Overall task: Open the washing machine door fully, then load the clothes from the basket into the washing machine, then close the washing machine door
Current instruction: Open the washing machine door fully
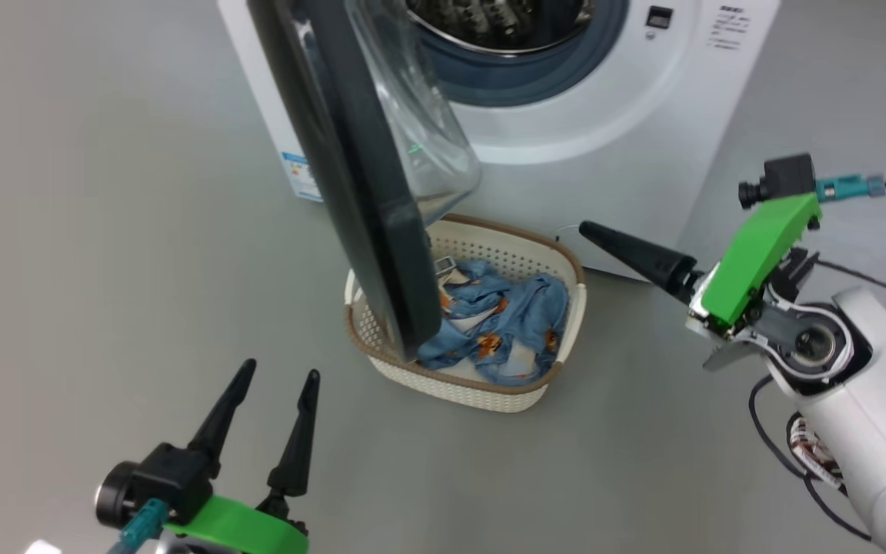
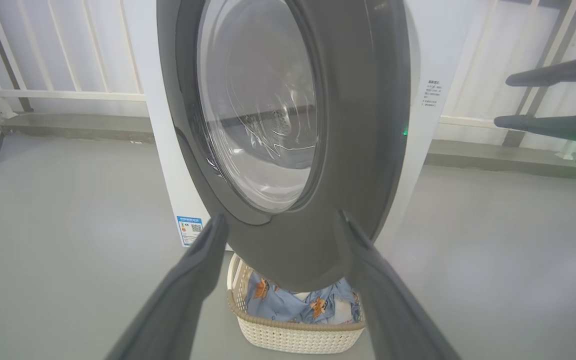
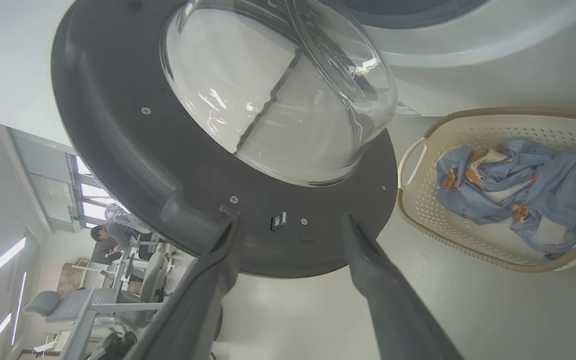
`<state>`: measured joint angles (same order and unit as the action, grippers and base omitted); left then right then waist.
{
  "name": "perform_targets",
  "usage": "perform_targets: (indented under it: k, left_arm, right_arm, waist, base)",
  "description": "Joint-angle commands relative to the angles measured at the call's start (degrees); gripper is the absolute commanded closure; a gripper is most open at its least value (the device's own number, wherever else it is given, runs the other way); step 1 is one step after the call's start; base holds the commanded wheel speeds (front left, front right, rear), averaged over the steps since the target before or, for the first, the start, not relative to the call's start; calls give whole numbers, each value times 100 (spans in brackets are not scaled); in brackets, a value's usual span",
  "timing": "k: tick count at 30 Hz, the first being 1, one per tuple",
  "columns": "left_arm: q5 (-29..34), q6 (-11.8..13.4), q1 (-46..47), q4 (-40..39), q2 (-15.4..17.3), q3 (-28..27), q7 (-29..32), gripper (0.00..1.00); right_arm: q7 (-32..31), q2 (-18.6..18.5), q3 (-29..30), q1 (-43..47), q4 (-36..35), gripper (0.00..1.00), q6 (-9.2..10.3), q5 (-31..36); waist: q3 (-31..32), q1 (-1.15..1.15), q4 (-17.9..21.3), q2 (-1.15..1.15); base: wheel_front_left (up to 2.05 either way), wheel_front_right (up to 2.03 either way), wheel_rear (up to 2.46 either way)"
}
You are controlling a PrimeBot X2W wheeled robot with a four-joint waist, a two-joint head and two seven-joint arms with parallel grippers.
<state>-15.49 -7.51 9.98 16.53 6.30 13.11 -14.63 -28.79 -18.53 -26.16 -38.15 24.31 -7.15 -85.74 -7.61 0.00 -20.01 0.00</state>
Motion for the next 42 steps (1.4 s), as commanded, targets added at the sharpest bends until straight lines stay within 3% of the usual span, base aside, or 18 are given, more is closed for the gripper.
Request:
perform_targets:
  k: [1, 23, 33, 38, 42]
  left_arm:
    - [-35, 3, 17, -144, 157, -266, -37, 0]
    - [41, 3, -441, -265, 359, -768, -37, 0]
    - [93, 2, -523, -273, 321, -858, -37, 0]
    - [119, 2, -583, -283, 307, -892, -37, 0]
    - [144, 2, -629, -301, 295, -927, -37, 0]
  right_arm:
    - [122, -20, -72, 158, -158, 0, -34, 10]
    - [1569, -749, -41, 1626, -350, 0, -34, 105]
    - [3054, -1107, -503, 2178, -516, 0, -34, 795]
    - [3992, -1175, -818, 2428, -503, 0, -34, 1083]
    - [4345, -1127, -717, 2601, -445, 0, -34, 1303]
  waist:
    - [182, 0, 254, 0]
    - [566, 0, 1243, 0]
    - [627, 0, 1375, 0]
    - [690, 0, 1387, 0]
    - [713, 0, 1390, 0]
  base:
    - [0, 0, 0]
    - [0, 0, 0]
    - [0, 0, 0]
    - [0, 0, 0]
    - [0, 0, 0]
